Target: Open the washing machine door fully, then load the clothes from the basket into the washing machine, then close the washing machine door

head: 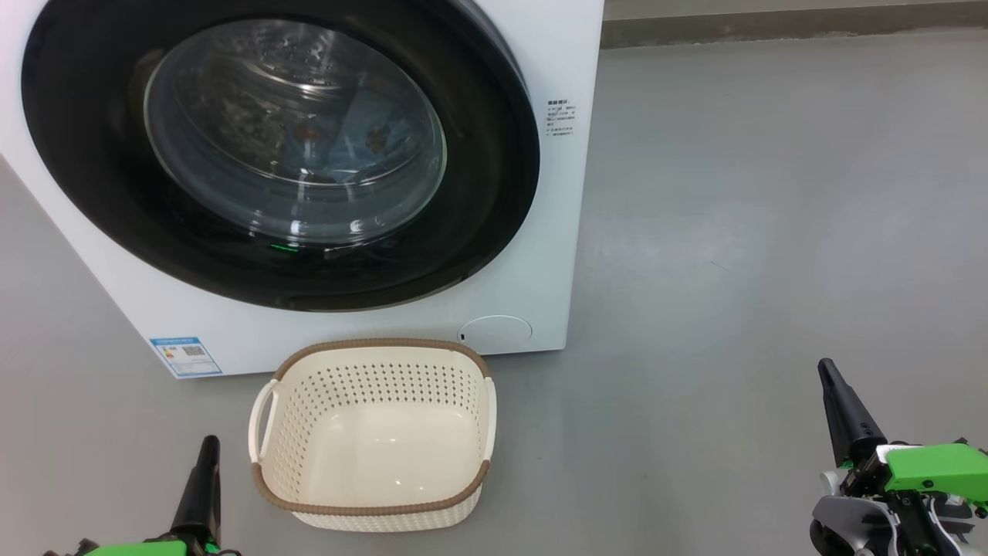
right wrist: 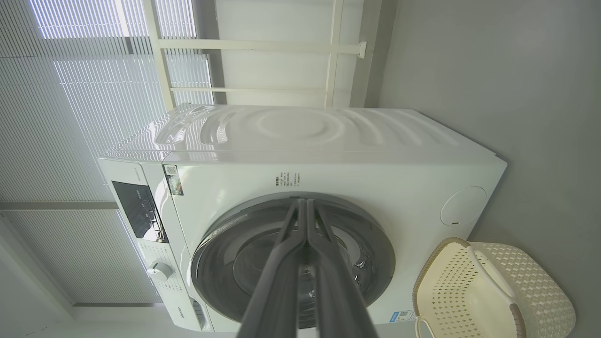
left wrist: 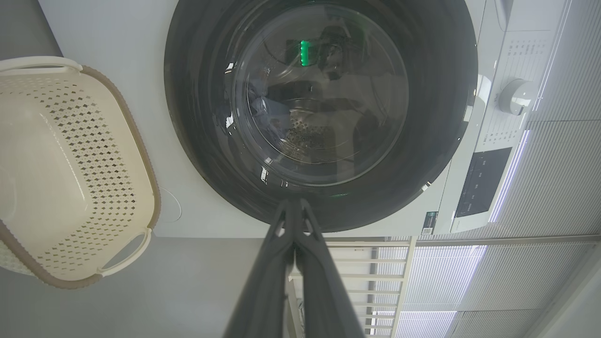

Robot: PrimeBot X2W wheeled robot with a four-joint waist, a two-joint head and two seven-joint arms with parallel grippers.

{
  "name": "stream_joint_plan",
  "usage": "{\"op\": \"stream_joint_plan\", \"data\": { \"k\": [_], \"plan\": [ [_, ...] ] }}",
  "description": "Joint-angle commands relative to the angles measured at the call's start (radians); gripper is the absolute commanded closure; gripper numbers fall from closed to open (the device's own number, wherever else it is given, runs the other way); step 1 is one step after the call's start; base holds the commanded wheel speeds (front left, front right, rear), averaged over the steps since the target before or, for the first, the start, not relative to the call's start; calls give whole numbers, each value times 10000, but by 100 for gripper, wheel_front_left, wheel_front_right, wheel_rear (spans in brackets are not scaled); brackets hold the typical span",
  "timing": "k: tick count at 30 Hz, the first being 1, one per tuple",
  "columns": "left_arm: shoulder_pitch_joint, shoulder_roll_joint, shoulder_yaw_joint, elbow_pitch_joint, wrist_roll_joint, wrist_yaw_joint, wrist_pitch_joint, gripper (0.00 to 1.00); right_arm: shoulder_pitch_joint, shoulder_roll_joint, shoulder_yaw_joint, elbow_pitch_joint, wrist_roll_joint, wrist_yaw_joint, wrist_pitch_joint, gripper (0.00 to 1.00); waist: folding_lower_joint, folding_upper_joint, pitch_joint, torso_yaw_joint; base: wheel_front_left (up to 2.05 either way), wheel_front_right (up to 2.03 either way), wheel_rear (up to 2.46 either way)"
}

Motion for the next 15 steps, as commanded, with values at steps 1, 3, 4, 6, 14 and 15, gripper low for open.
{"op": "stream_joint_plan", "data": {
  "k": [1,3,4,6,14,15],
  "plan": [
    [-479,83,331,-281,-70,-69,71,100,-202,-95,179,-307,-20,4,53,100,0,0,0,0,0,0,0],
    [-479,83,331,-281,-70,-69,70,100,-202,-95,179,-307,-20,4,53,100,0,0,0,0,0,0,0],
    [-479,83,331,-281,-70,-69,70,100,-202,-95,179,-307,-20,4,53,100,0,0,0,0,0,0,0],
    [-479,83,331,-281,-70,-69,70,100,-202,-95,179,-307,-21,4,53,100,0,0,0,0,0,0,0],
    [-479,83,330,-281,-70,-69,70,100,-202,-95,179,-307,-21,4,53,100,0,0,0,0,0,0,0],
    [-479,83,330,-281,-70,-69,70,100,-202,-95,179,-307,-21,4,53,100,0,0,0,0,0,0,0]
  ]
}}
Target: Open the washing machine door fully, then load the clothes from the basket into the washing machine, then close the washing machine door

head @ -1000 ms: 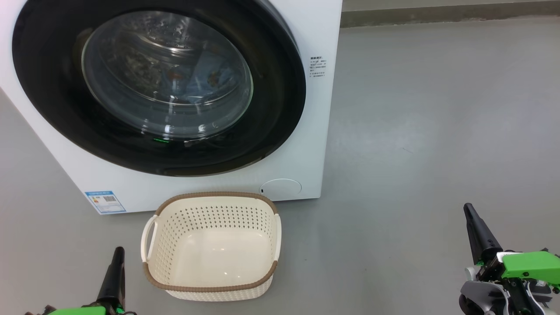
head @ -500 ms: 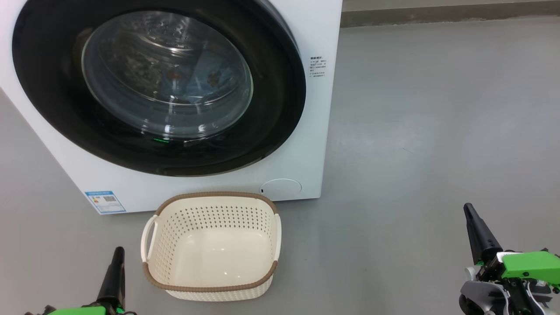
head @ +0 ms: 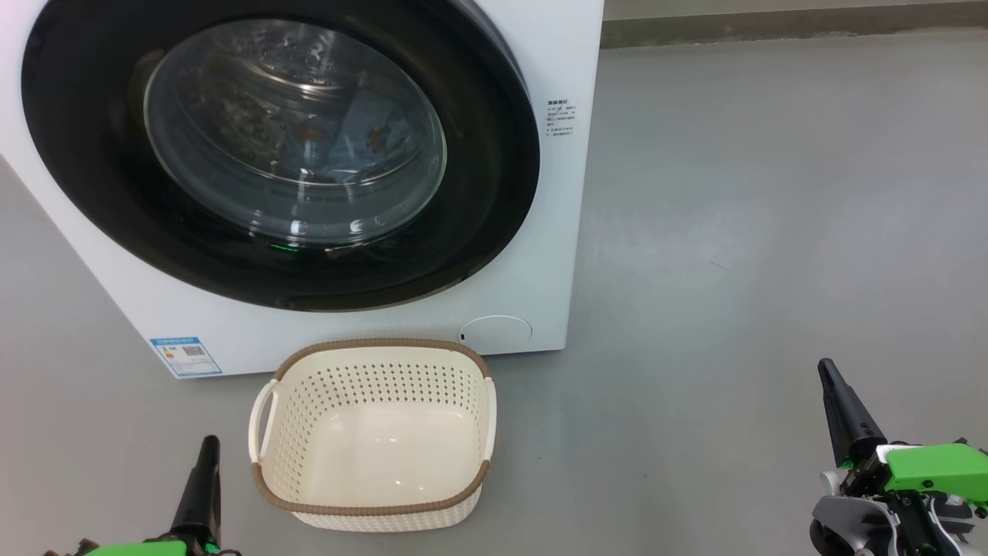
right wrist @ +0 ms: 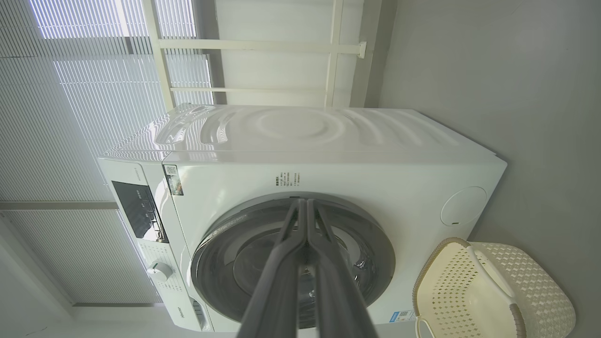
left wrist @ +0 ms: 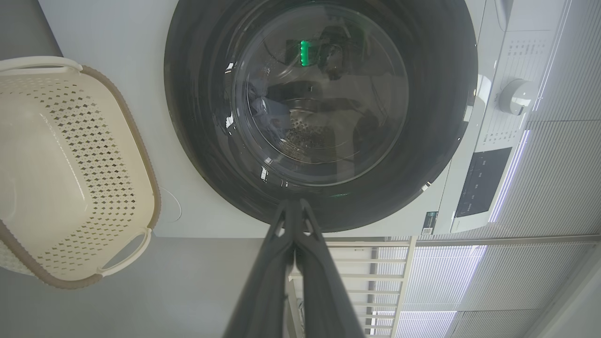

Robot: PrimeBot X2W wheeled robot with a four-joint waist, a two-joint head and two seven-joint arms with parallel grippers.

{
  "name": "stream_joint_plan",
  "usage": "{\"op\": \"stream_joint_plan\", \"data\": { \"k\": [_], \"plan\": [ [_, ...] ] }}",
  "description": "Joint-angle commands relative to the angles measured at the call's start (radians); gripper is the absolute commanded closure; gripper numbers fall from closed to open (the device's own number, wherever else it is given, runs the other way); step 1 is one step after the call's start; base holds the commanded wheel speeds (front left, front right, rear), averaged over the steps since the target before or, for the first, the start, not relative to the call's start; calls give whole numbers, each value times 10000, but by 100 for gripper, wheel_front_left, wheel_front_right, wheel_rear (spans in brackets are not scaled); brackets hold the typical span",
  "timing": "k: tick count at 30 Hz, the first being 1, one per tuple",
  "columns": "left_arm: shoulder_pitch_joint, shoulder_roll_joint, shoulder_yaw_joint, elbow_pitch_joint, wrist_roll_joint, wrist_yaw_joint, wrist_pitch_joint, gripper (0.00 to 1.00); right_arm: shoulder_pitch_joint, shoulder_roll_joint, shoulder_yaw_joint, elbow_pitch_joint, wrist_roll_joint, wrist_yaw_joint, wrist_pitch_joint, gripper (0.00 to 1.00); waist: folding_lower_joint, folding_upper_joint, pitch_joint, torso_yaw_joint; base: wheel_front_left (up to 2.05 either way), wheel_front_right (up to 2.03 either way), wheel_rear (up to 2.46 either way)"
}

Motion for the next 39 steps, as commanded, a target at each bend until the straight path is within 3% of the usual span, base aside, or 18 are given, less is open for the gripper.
{"op": "stream_joint_plan", "data": {
  "k": [1,39],
  "plan": [
    [-479,85,330,-281,-68,-69,70,100,-202,-95,179,-307,-21,4,53,100,0,0,0,0,0,0,0],
    [-478,85,329,-282,-70,-69,69,100,-202,-94,178,-307,-22,4,54,100,0,0,0,0,0,0,0]
  ]
}}
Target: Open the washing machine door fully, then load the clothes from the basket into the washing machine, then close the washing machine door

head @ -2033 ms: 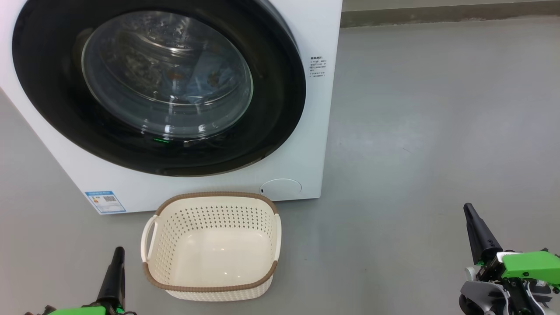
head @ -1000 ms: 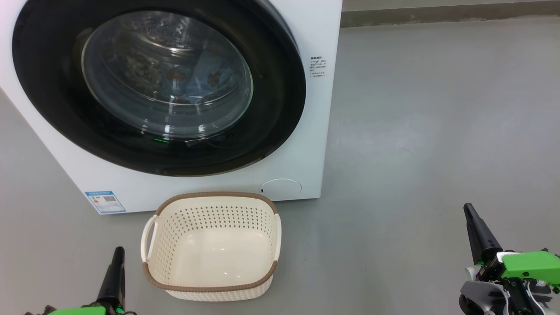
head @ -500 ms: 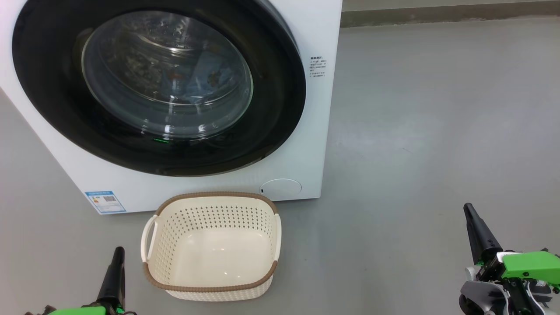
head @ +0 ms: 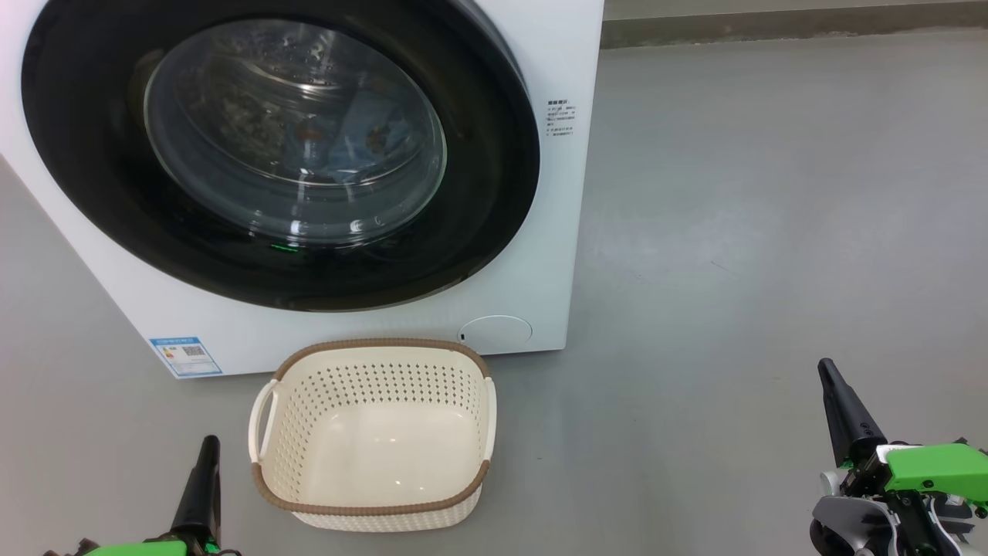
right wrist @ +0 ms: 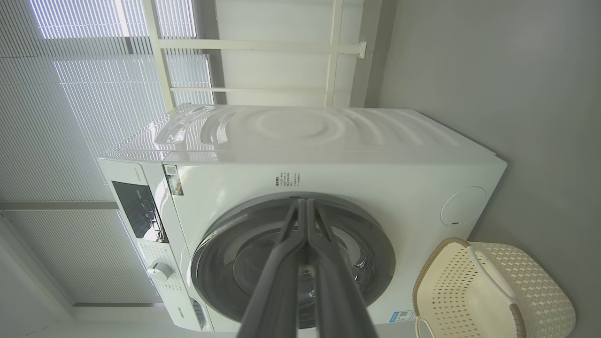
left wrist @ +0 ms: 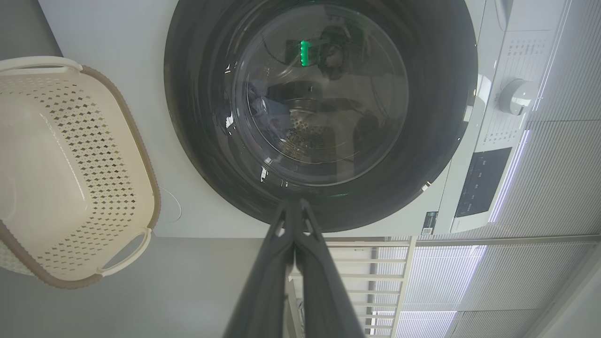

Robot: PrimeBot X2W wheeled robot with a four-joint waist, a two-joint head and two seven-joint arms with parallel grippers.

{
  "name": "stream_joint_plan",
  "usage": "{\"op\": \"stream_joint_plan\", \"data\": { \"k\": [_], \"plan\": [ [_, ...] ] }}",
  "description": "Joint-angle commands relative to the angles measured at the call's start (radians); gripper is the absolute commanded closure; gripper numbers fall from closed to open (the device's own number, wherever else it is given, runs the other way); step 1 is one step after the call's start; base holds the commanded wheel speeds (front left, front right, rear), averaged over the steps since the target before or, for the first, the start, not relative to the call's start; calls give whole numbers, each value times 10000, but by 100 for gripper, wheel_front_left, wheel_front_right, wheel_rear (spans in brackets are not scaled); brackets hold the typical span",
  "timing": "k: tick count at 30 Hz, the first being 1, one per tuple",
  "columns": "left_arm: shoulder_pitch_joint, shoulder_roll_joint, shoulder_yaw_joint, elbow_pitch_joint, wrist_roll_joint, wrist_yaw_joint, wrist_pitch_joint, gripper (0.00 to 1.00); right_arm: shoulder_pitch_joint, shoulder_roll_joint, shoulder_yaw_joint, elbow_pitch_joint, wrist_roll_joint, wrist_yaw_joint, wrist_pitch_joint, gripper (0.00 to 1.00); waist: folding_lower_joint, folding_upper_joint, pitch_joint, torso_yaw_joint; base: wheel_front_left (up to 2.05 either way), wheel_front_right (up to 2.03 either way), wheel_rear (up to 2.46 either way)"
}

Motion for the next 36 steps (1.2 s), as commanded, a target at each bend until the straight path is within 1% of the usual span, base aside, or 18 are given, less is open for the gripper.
{"op": "stream_joint_plan", "data": {
  "k": [1,36],
  "plan": [
    [-478,85,329,-282,-70,-69,69,100,-202,-94,178,-305,-22,4,54,100,0,-1,0,0,0,0,0],
    [-478,85,328,-283,-70,-69,68,100,-202,-94,177,-305,-22,4,55,100,0,-1,0,0,0,0,0]
  ]
}}
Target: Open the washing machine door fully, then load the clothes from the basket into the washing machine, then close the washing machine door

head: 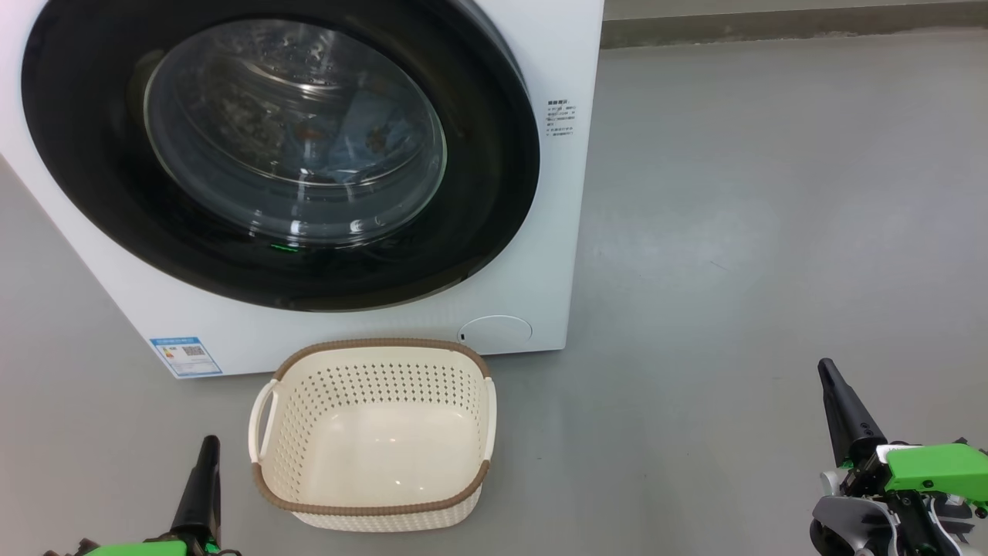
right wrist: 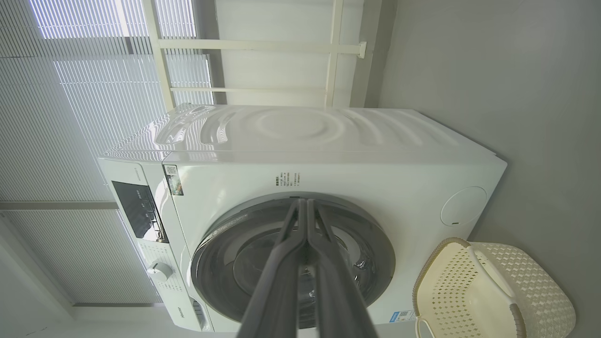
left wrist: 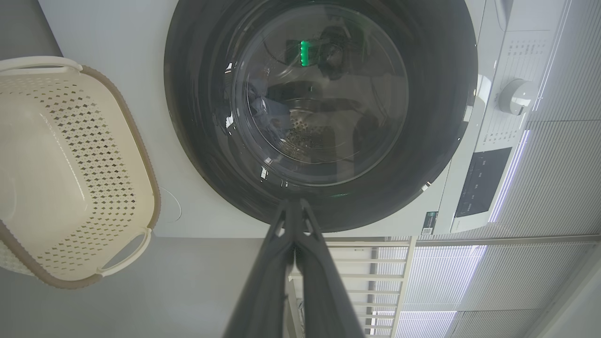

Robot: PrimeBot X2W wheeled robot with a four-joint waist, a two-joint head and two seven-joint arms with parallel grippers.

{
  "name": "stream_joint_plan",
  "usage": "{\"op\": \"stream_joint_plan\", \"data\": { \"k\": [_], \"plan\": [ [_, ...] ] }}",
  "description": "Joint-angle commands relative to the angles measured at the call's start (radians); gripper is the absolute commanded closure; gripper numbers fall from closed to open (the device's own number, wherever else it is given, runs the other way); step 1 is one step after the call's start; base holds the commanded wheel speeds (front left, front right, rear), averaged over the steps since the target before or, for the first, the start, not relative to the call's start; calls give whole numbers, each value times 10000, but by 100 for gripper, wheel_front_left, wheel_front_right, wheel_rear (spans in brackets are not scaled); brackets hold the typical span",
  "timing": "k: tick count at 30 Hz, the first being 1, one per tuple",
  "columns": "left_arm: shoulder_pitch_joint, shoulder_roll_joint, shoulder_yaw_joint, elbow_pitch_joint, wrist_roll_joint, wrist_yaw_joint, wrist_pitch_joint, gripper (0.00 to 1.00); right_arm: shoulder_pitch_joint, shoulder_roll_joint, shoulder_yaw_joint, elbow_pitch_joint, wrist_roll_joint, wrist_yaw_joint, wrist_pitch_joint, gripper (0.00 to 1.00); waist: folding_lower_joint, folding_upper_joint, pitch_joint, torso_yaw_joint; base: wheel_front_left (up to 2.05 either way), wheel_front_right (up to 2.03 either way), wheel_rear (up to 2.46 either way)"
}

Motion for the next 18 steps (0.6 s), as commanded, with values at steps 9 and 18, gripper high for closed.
{"op": "stream_joint_plan", "data": {
  "k": [9,18],
  "plan": [
    [-478,85,328,-281,-70,-69,68,100,-202,-93,179,-305,-22,4,55,100,0,0,0,0,0,0,0],
    [-478,85,328,-281,-71,-69,68,100,-202,-93,179,-305,-22,4,55,100,0,0,0,0,0,0,0]
  ]
}}
